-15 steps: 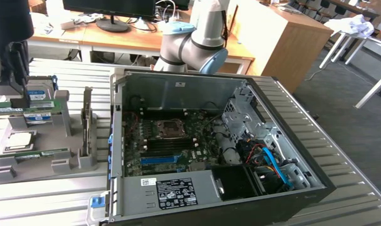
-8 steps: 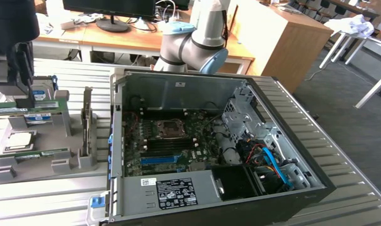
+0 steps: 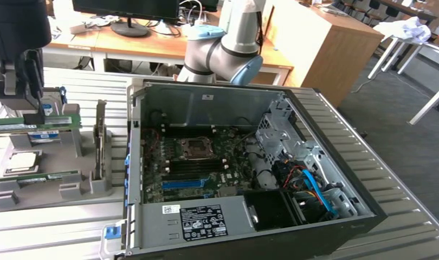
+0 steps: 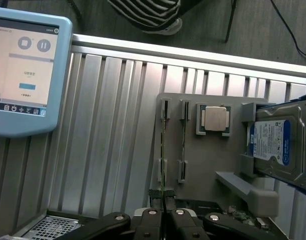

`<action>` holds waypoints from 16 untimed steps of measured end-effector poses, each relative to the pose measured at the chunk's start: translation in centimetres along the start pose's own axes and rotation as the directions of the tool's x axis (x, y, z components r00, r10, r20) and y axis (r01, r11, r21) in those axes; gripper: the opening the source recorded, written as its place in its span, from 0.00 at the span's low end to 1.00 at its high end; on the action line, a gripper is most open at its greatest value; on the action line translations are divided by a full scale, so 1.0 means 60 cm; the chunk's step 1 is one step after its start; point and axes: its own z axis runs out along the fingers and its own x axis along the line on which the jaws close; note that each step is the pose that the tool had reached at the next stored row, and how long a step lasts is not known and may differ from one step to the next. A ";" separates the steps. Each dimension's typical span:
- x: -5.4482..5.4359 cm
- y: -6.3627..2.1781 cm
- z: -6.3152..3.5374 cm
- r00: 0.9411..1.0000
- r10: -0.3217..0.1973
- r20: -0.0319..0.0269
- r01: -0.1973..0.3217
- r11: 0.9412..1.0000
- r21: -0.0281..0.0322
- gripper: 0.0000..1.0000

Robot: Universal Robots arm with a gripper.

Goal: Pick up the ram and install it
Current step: 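Pick up the ram and move it above insertion slot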

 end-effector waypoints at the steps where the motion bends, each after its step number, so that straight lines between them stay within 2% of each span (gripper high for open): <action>1: 0.000 -0.001 0.000 1.000 0.000 0.000 0.000 1.000 0.000 0.13; 16: 0.003 -0.021 -0.001 1.000 0.000 -0.004 0.000 1.000 -0.001 0.13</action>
